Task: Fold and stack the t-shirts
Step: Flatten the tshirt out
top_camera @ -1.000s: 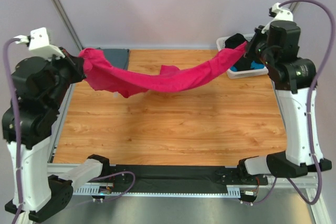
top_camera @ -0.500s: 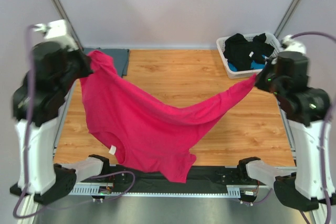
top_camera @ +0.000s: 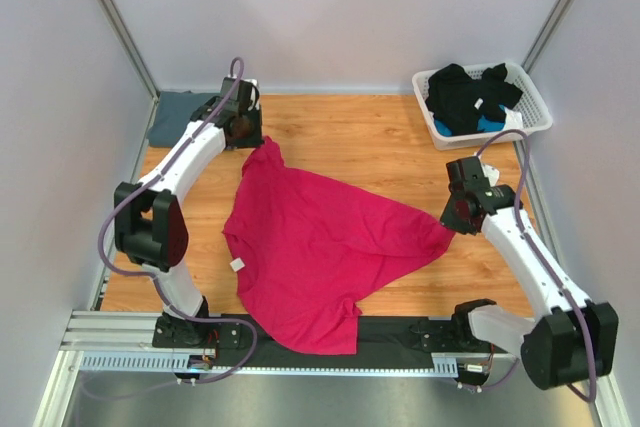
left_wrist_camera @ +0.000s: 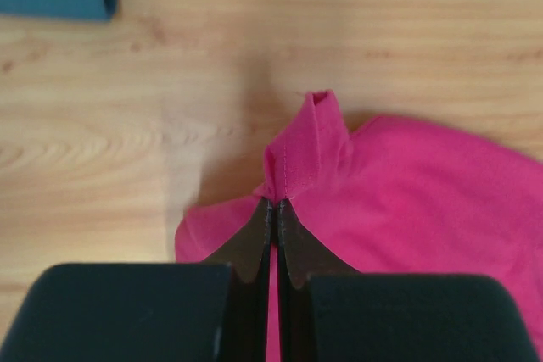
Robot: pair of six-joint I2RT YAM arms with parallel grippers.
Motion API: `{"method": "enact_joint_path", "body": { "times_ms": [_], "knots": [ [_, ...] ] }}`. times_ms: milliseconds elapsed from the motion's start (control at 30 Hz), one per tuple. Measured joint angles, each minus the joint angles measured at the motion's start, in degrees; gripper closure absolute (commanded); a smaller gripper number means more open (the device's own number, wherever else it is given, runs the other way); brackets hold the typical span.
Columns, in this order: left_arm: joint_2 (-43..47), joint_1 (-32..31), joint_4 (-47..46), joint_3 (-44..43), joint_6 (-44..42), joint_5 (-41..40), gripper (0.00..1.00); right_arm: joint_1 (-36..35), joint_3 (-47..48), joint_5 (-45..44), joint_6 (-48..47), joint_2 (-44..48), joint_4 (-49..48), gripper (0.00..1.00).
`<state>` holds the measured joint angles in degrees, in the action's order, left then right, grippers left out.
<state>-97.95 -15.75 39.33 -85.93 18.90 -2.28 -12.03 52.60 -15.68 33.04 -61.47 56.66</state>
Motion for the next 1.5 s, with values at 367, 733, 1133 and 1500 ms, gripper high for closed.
{"method": "enact_joint_path", "body": {
  "times_ms": [367,733,1133,1500],
  "knots": [
    [-10.69,0.00,-5.14,-7.65,-2.34,3.56,1.00,5.73,-1.16,4.02,1.16,-17.46,-0.61,0.60],
    [-8.39,-1.38,6.93,-15.41,-2.40,-0.31,0.00,6.14,20.17,9.53,-6.08,-20.59,2.80,0.27],
    [3.52,-22.51,2.19,-1.14,8.98,3.34,0.11,0.28,17.90,22.36,-7.61,-38.97,-15.12,0.45],
    [-5.38,-29.42,-1.07,5.03,11.47,3.32,0.15,-0.55,11.32,24.94,-7.93,-41.38,-22.34,0.72]
  ]
}}
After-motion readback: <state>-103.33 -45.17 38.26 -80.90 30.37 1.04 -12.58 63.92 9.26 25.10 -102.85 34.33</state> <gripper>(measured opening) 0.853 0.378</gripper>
